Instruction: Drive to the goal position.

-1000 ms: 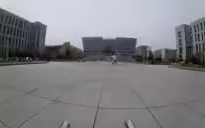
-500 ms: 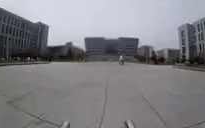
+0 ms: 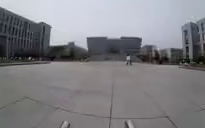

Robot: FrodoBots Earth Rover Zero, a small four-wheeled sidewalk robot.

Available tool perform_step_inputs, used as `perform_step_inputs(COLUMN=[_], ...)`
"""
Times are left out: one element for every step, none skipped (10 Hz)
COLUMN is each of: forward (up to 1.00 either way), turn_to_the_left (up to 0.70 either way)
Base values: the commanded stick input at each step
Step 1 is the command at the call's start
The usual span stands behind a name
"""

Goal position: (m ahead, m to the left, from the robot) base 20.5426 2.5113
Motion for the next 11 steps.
perform_step_inputs(forward=[1.00,1.00,1.00,1.00,1.00,1.00,1.00,1.00,1.00,1.00,1.00], turn_to_the_left=[-0.38,-0.40,-0.40,-0.40,-0.40,-0.40,-0.28,0.05,0.01,0.07,0.00])
